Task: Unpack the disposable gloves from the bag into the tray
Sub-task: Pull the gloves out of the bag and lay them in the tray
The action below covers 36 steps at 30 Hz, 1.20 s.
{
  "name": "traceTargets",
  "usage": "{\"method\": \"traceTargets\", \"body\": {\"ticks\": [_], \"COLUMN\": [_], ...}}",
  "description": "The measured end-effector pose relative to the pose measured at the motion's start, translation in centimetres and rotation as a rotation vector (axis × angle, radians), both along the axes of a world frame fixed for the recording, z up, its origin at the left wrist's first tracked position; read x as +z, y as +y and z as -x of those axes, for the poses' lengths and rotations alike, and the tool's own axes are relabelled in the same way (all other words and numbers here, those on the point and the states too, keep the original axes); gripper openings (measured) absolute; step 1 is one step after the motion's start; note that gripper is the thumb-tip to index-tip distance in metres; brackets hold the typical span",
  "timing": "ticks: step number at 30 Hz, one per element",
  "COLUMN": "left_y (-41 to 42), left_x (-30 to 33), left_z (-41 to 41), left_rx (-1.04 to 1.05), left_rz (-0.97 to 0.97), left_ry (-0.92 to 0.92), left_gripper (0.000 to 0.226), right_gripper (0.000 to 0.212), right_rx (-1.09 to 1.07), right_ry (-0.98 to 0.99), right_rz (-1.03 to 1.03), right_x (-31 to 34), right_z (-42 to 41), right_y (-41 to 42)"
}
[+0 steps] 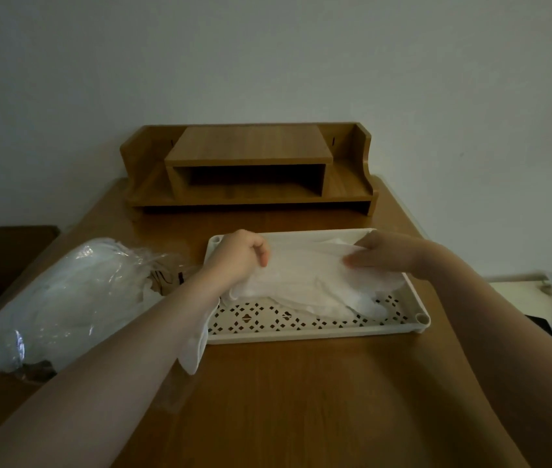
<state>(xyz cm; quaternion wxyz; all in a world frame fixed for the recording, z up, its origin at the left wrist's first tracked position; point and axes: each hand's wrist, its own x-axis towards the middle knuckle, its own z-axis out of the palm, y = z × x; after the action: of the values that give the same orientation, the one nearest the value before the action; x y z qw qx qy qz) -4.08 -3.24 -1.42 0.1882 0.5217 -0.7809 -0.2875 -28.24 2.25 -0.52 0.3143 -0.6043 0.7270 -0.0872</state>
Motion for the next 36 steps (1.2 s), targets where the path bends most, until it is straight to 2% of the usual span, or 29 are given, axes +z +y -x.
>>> {"method": "traceTargets", "body": {"ticks": [2, 5, 6, 13, 16, 18, 20, 22, 24, 26, 28, 31, 34, 36], "left_y": [-0.4, -1.1, -1.3, -2.3, -2.2, -2.0, -1.7, -1.2, -0.3, 1.1, 2.6, 3.2, 2.6, 2.5], "left_x": [-0.3, -0.9, -1.0, -1.3, -1.6, -1.7, -1.9, -1.7, -1.2, -0.8, -1.4, -3.4, -4.9, -5.1], "left_z": [0.2, 0.1, 0.0, 0.0, 0.3, 0.1, -0.2, -0.2, 0.4, 1.6, 2.9, 3.8, 3.7, 3.6], "left_rx": [0.013, -0.018, -0.039, -0.099, -0.083, -0.067, -0.056, -0.06, -0.126, -0.258, -0.358, -0.353, -0.301, -0.31], "left_rz": [-0.025, -0.048, -0.041, 0.167, 0.244, 0.269, 0.324, 0.468, 0.567, 0.489, 0.3, 0.084, 0.039, 0.025], "left_ry": [-0.023, -0.063, -0.092, -0.382, -0.418, -0.441, -0.491, -0.526, -0.457, -0.32, -0.262, -0.312, -0.402, -0.447], "left_gripper": [0.039, 0.021, 0.017, 0.054, 0.057, 0.057, 0.058, 0.055, 0.047, 0.042, 0.043, 0.055, 0.064, 0.064], "right_gripper": [0.041, 0.022, 0.022, 0.031, 0.03, 0.028, 0.032, 0.034, 0.028, 0.033, 0.041, 0.038, 0.049, 0.058], "right_rx": [0.012, 0.027, 0.024, -0.035, -0.085, -0.104, -0.123, -0.046, 0.157, 0.295, 0.333, 0.351, 0.358, 0.401], "right_ry": [-0.062, -0.084, -0.086, 0.175, 0.213, 0.343, 0.51, 0.528, 0.408, 0.354, 0.445, 0.556, 0.634, 0.767], "right_rz": [-0.022, 0.04, 0.079, 0.253, 0.295, 0.315, 0.426, 0.58, 0.571, 0.371, 0.278, 0.294, 0.304, 0.337], "right_x": [-0.5, -1.2, -1.3, -1.3, -1.7, -2.3, -2.7, -2.5, -2.1, -1.8, -1.8, -2.1, -1.9, -1.7], "right_z": [0.3, 0.3, 0.2, -0.7, -1.2, -1.7, -2.1, -2.7, -3.2, -3.8, -4.1, -4.4, -4.4, -4.0], "right_y": [-0.4, -0.9, -1.1, -3.1, -3.6, -3.6, -3.1, -2.1, -0.9, 0.1, 0.7, 1.3, 1.6, 2.1]}}
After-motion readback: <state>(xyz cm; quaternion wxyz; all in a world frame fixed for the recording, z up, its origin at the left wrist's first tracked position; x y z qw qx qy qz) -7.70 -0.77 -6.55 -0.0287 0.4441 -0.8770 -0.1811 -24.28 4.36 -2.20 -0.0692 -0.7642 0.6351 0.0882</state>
